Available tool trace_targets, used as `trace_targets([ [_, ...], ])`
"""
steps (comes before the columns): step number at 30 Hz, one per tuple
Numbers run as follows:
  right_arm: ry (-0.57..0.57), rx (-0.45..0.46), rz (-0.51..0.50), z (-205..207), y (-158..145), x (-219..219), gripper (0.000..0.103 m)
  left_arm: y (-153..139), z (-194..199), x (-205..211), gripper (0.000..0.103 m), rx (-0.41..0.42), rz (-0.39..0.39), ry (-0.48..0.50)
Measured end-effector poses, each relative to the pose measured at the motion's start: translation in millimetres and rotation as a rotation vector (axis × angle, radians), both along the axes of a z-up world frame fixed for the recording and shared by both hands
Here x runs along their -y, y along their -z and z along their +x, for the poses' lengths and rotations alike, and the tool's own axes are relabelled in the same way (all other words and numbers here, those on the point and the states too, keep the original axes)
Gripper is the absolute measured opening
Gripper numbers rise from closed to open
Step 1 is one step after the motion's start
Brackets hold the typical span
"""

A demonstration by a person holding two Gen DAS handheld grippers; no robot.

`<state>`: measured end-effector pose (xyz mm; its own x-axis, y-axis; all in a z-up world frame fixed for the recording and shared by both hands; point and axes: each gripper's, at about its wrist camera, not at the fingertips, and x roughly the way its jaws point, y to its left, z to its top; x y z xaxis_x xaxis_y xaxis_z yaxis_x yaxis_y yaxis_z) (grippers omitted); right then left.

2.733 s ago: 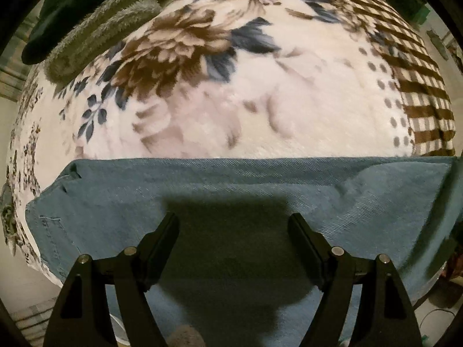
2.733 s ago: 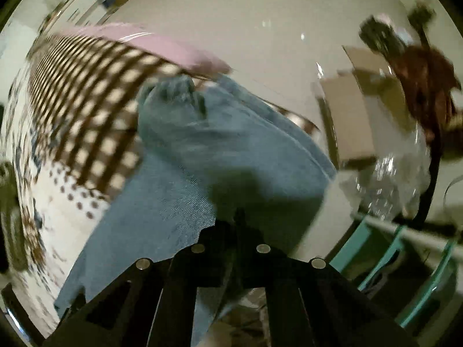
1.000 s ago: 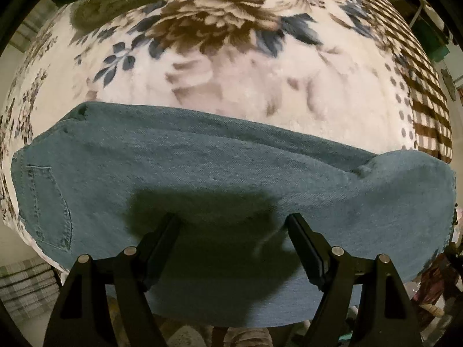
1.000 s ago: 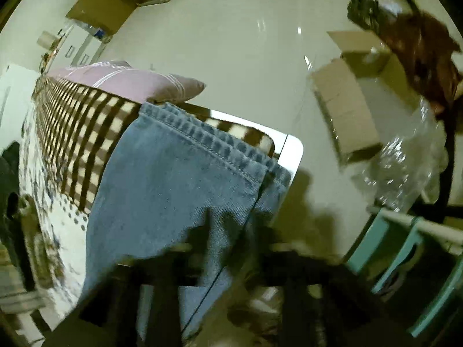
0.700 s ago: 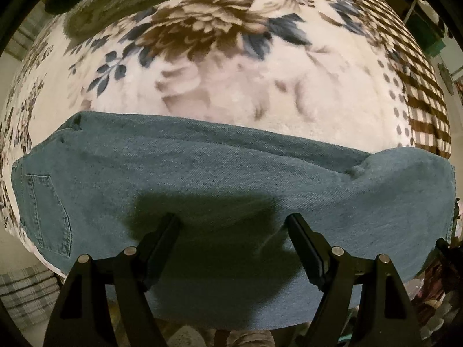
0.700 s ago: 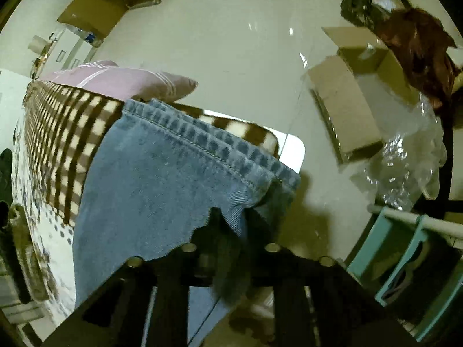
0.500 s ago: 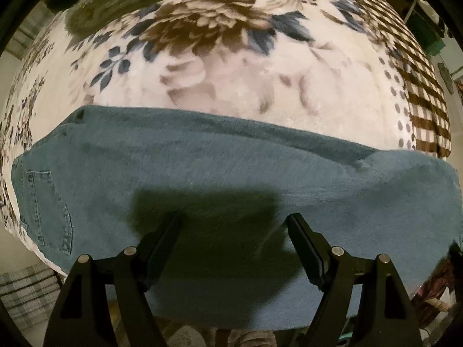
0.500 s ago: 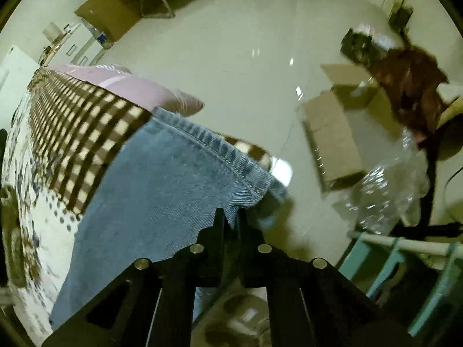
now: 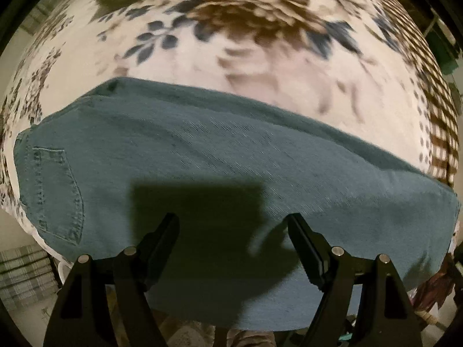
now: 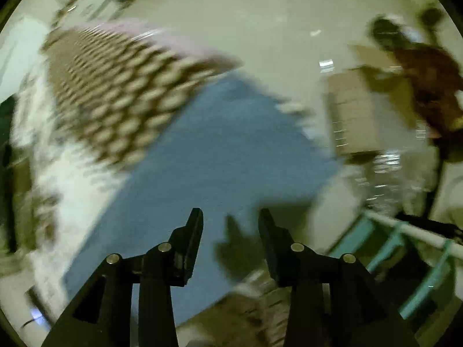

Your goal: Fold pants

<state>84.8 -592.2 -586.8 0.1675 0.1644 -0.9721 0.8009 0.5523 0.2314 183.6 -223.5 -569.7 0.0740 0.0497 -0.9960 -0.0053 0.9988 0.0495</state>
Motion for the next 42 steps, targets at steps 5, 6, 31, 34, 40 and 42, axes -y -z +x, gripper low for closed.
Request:
trace_targets([
  [5, -0.043, 0.016, 0.128, 78, 26, -30, 0.043, 2, 33, -12, 0.076, 0.006, -0.011, -0.023],
  [6, -0.040, -0.008, 0.124, 92, 36, -35, 0.043, 5, 40, -14, 0.076, -0.002, -0.012, -0.028],
  [31, -0.022, 0.077, -0.052, 101, -1, -49, 0.003, 6, 78, -82, 0.002, 0.109, -0.183, -0.114],
  [34, -0.071, -0.008, -0.015, 113, 35, -43, 0.034, 10, 78, -74, 0.003, 0.036, -0.203, -0.135],
  [40, -0.160, 0.036, 0.014, 108, 26, -46, 0.069, -3, 49, -98, 0.088, 0.047, -0.280, -0.120],
  [42, -0.222, 0.050, 0.024, 108, 17, -59, 0.074, -8, 31, -113, 0.089, 0.036, -0.272, -0.119],
])
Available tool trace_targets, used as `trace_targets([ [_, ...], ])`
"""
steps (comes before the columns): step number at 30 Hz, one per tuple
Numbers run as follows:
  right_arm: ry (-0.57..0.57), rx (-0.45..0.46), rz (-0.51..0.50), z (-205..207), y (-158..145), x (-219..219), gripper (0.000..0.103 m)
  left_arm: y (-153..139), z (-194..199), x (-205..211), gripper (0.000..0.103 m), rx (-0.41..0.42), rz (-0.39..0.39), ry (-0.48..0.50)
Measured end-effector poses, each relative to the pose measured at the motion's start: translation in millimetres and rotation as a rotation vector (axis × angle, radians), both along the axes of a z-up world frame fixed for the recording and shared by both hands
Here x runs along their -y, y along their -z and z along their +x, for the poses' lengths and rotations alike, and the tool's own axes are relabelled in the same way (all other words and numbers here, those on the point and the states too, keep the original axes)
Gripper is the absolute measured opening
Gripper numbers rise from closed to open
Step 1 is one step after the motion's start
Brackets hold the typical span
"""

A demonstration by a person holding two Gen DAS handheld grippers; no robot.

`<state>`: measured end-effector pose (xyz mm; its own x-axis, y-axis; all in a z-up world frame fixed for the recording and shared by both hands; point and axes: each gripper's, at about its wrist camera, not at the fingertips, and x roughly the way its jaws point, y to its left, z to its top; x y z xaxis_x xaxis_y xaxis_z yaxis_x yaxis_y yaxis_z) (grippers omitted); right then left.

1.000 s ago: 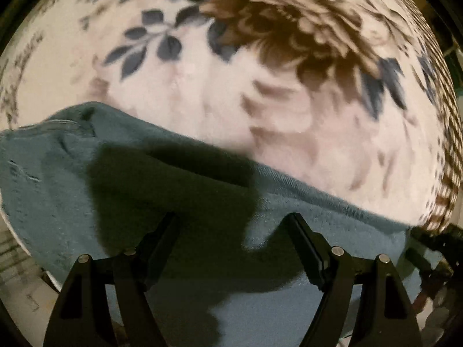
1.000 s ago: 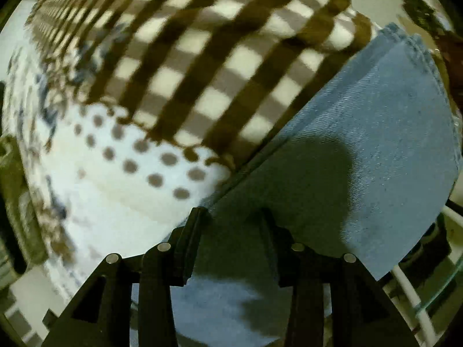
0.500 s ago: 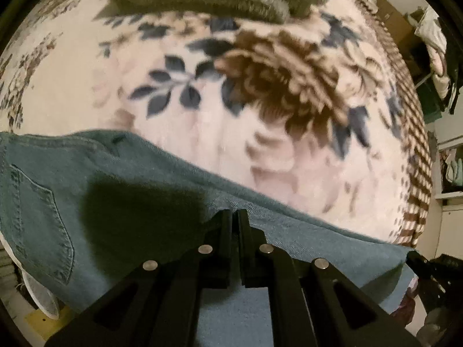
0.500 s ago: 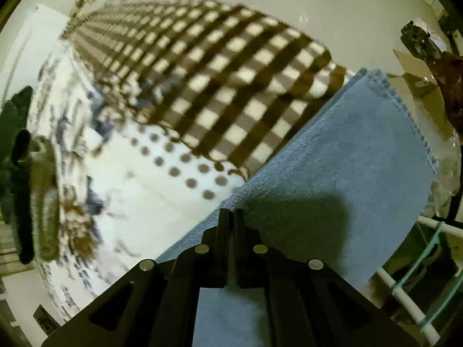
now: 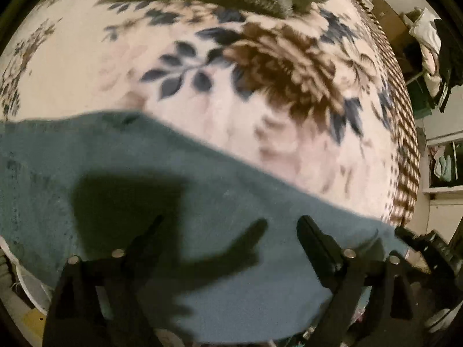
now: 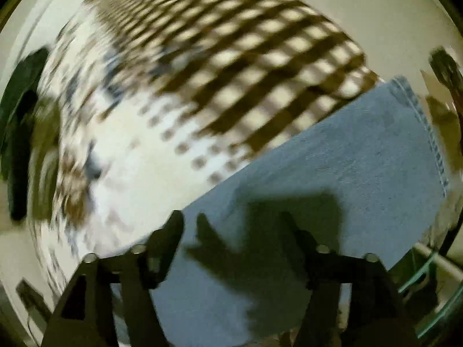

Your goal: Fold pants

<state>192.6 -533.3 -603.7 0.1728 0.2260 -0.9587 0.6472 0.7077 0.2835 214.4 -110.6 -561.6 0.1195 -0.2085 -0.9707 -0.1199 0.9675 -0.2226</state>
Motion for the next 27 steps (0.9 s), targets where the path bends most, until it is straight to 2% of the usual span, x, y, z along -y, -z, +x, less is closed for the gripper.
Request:
trace_targets([
  [5, -0.262, 0.028, 0.097, 23, -24, -76, 0.074, -21, -36, -54, 0.090, 0.030, 0.049, -0.093],
  [9, -0.457, 0.044, 0.216, 66, -29, -164, 0.074, -31, -57, -132, 0.090, 0.062, 0.153, -0.234],
  [13, -0.549, 0.013, 0.287, 105, -10, -255, 0.074, -20, -70, -195, 0.090, 0.021, 0.192, -0.349],
  [16, -0.575, -0.030, 0.305, 134, 9, -300, 0.074, -10, -75, -238, 0.090, 0.001, 0.214, -0.407],
  [18, -0.612, -0.082, 0.309, 149, 27, -330, 0.071, -7, -76, -258, 0.090, -0.001, 0.218, -0.420],
  [20, -0.676, -0.130, 0.253, 164, 43, -360, 0.059, -5, -77, -268, 0.090, -0.004, 0.219, -0.421],
  [22, -0.748, -0.153, 0.202, 164, 47, -382, 0.042, -3, -76, -274, 0.090, -0.005, 0.213, -0.407],
  [24, -0.819, -0.156, 0.166, 148, 39, -392, 0.040, -4, -78, -276, 0.090, -0.004, 0.195, -0.389],
  [27, -0.865, -0.168, 0.189, 132, 35, -393, 0.040, -5, -79, -271, 0.090, -0.002, 0.164, -0.350],
])
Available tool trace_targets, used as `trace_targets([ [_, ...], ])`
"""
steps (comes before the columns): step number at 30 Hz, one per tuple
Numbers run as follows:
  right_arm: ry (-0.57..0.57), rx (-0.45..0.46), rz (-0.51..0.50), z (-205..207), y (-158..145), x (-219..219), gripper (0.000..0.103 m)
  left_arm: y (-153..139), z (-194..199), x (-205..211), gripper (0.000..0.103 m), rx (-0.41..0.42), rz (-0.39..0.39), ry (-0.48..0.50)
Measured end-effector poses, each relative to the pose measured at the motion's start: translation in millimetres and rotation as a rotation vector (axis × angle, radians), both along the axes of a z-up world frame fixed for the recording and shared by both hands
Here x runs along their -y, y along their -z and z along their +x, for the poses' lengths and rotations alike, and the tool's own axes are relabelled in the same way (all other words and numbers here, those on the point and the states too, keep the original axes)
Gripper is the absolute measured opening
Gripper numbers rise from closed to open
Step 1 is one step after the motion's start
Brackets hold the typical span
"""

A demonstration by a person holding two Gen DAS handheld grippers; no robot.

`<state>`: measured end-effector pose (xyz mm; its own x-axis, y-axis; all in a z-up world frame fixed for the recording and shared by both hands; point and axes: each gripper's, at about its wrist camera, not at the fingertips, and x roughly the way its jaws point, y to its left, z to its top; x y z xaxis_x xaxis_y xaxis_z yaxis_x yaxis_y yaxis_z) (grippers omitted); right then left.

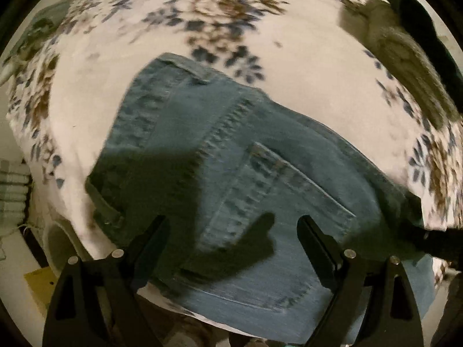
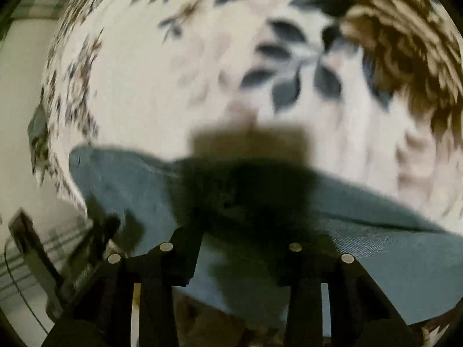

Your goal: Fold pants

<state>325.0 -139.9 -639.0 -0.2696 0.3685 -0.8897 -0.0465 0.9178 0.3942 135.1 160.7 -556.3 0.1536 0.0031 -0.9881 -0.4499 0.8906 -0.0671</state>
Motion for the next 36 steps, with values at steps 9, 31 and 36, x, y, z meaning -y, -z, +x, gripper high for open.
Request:
trace_targets([
  [9, -0.012, 0.039, 0.042, 15, 3, -6, 0.043, 5, 9, 28, 0.090, 0.001, -0.049, 0.108],
  [31, 0.067, -0.227, 0.343, 33, 59, -5, 0.048, 16, 12, 1, 0.090, -0.010, -0.078, 0.060],
  [36, 0.297, -0.249, 0.530, 22, 66, 36, 0.043, 11, 10, -3, 0.090, -0.003, -0.084, 0.049],
])
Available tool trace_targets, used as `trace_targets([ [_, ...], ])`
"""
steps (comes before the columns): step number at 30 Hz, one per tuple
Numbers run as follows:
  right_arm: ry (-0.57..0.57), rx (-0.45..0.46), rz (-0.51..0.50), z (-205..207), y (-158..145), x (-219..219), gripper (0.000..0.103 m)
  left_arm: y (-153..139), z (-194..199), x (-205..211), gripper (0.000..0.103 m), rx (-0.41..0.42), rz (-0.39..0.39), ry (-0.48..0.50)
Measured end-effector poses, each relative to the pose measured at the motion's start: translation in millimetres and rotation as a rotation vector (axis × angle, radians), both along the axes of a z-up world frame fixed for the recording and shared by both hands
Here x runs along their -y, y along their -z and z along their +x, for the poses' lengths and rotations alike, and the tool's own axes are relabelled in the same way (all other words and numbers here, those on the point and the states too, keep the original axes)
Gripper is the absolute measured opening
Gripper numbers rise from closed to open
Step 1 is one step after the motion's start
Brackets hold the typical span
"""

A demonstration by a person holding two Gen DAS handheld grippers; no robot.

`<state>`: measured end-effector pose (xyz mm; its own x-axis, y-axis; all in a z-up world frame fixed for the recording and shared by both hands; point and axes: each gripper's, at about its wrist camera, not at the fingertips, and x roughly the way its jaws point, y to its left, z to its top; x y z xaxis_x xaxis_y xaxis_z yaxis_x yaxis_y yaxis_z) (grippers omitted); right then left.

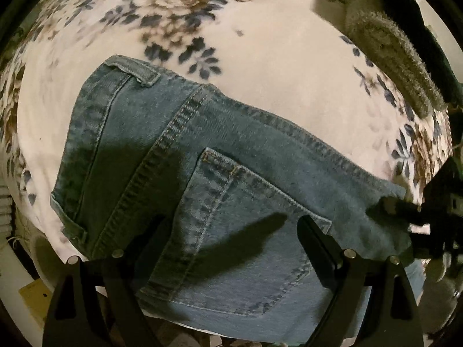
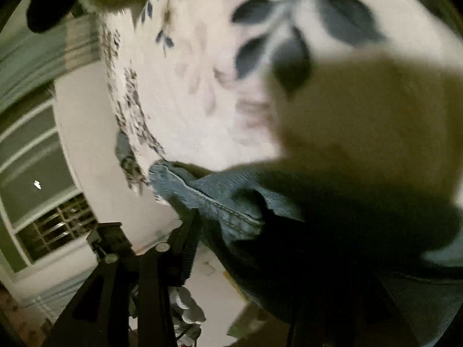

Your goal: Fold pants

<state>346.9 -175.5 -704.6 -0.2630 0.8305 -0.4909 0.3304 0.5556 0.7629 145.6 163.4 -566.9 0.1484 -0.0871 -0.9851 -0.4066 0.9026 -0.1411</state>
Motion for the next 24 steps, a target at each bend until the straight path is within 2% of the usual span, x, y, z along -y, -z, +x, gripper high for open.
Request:
trace_targets([
  [2, 0.041, 0.003, 0.011, -4, 0, 3, 0.040, -2, 2, 0, 0.090, 0.005, 0.008, 0.008],
  [4, 0.053, 0.032, -0.064, -7, -3, 4, 0.017, -6, 3, 5, 0.090, 0.007, 0.017, 0.024],
  [6, 0.069, 0.067, -0.154, -6, -12, 8, 0.011, -11, 8, 10, 0.090, 0.003, 0.030, 0.043],
  [9, 0.086, 0.132, -0.239, -1, -34, 6, 0.009, -13, 7, 15, 0.090, 0.003, 0.038, 0.057],
  [11, 0.011, 0.185, -0.326, 7, -50, -4, 0.008, -15, 7, 16, 0.090, 0.006, 0.043, 0.057],
  [15, -0.102, 0.240, -0.465, 23, -51, -23, 0.009, -17, 12, 25, 0.090, 0.008, 0.047, 0.047],
  [17, -0.108, 0.231, -0.478, 27, -51, -26, 0.013, -23, 12, 26, 0.090, 0.014, 0.052, 0.048],
  [18, -0.118, 0.241, -0.495, 27, -54, -24, 0.019, -25, 13, 27, 0.090, 0.017, 0.054, 0.048],
  [19, -0.117, 0.254, -0.507, 26, -61, -18, 0.032, -28, 14, 26, 0.090, 0.025, 0.052, 0.047],
  [20, -0.114, 0.288, -0.529, 24, -69, -15, 0.041, -32, 15, 24, 0.090, 0.034, 0.053, 0.049],
  [21, -0.109, 0.323, -0.560, 22, -77, -13, 0.057, -35, 14, 22, 0.090, 0.037, 0.056, 0.050],
  [24, -0.076, 0.373, -0.617, 11, -102, -1, 0.062, -45, 7, 15, 0.090, 0.049, 0.040, 0.037],
])
